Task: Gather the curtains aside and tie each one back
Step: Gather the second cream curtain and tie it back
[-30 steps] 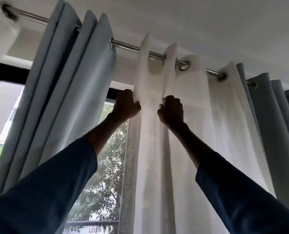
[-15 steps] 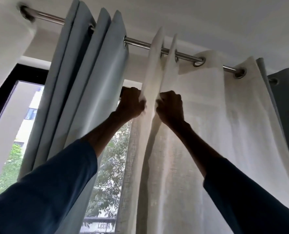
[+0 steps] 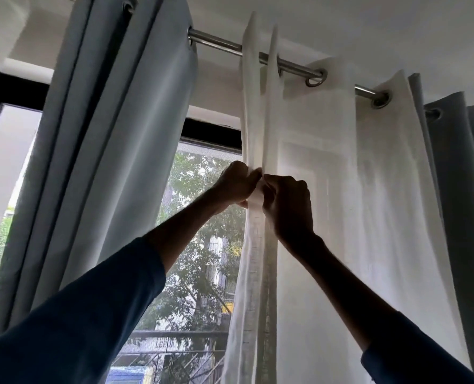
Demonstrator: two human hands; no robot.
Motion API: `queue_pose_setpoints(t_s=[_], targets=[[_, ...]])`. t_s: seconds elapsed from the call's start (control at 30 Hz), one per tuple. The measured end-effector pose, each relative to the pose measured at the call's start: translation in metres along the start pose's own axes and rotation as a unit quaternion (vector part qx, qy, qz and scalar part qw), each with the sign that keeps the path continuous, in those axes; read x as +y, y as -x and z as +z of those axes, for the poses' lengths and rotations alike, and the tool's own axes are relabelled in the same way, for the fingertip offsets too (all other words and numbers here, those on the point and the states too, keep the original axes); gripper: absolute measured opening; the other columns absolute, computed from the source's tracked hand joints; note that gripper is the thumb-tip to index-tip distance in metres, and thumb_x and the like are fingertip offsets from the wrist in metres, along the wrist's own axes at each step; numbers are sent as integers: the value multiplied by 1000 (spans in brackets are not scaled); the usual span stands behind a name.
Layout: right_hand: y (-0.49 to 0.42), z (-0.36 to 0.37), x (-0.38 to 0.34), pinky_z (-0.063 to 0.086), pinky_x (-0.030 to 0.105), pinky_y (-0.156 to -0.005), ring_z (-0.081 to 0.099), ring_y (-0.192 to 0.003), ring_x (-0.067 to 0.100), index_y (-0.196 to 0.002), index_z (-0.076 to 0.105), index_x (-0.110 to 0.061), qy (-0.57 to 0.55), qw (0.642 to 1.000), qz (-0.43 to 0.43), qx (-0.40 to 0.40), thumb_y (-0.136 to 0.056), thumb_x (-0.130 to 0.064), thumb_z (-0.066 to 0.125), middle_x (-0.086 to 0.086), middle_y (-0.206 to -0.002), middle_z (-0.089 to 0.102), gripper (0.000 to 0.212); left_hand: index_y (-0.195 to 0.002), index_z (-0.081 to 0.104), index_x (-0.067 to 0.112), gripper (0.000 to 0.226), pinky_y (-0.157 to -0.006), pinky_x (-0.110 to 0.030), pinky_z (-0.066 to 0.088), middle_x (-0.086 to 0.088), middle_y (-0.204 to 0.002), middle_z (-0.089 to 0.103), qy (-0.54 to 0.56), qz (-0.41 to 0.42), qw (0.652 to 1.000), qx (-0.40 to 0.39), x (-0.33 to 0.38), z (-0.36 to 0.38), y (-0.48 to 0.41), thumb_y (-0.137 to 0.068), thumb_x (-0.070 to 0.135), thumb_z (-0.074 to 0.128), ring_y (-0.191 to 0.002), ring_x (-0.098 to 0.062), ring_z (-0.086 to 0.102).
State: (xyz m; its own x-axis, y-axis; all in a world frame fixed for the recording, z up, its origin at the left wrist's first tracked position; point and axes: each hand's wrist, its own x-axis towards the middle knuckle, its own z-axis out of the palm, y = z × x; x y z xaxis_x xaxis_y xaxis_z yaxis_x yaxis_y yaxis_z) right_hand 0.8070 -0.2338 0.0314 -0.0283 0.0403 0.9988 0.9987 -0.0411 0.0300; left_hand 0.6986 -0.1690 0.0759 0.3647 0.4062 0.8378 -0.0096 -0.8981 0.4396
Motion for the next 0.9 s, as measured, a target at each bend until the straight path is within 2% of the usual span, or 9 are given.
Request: queue_pose_setpoints(t_s=[0.13,0.23,0.37,0.47,0.53,0.6,0.7,0.83,0.9], targets=[[2,-4,2,47,30,-70,65,-66,25,-94,74,-14,-21,998,-48,-27,-102,-18,56,6,-81,76,20,-90,64,-3,69,-67,-37,61,-20,-92,72,77,-77,993,-54,6,5,-1,-104,55,29,-86,-28,72],[5,-6,4,59,39,-76,73,-73,22,-104,75,-12,-77,990,-97,-67,-105,-21,52,6,-91,79,25,-82,62,6,68,-65,-33,58,-10,-80,70,54,-94,991,-76,9,2,-8,-93,70,43,-75,-21,71],[1,-7,20,60,42,-82,74,-80,19,-105,77,-12,-140,985,-61,-84,-103,-17,53,6,-96,79,25,-119,56,-4,45,-72,-45,62,-18,-107,69,13,-93,995,-21,0,0,-17,-93,29,69,-93,-31,71],[-13,-16,50,59,44,-86,74,-87,23,-105,75,-10,-104,993,15,48,-95,-12,63,6,-101,77,16,-116,58,-8,33,-76,-53,61,-24,-107,69,-26,-71,997,-3,-6,2,-16,-95,17,61,-93,-37,71],[-22,-24,75,49,42,-105,65,-115,30,-128,62,-4,-21,992,70,100,-94,-23,69,13,-124,68,39,-116,57,-8,33,-68,-49,63,-21,-104,68,-57,-56,997,3,-8,1,-18,-98,19,57,-90,-36,71],[-32,-30,101,34,43,-116,41,-141,35,-148,38,2,31,985,155,63,-93,-39,70,21,-149,46,77,-121,53,-8,37,-60,-40,60,-20,-104,65,-93,-44,995,4,-12,0,-21,-100,22,55,-86,-34,71],[-42,-34,127,33,47,-115,36,-143,41,-147,32,10,43,964,262,-16,-85,-55,74,29,-151,40,99,-125,47,-7,42,-54,-35,58,-15,-101,59,-122,-34,992,-1,-16,-3,-23,-101,27,53,-75,-27,67],[-43,-31,136,42,43,-102,51,-129,36,-126,59,1,-4,961,274,-43,-83,-36,82,17,-125,64,61,-123,47,-4,41,-40,-25,52,-11,-96,58,-127,-19,992,3,-20,-4,-25,-101,29,54,-64,-18,62],[-43,-29,134,48,37,-84,61,-113,38,-96,69,-3,9,965,262,-29,-83,-23,80,14,-95,69,27,-118,50,-3,38,-37,-23,51,-9,-88,57,-132,-12,991,3,-22,-5,-25,-101,29,54,-60,-18,62]])
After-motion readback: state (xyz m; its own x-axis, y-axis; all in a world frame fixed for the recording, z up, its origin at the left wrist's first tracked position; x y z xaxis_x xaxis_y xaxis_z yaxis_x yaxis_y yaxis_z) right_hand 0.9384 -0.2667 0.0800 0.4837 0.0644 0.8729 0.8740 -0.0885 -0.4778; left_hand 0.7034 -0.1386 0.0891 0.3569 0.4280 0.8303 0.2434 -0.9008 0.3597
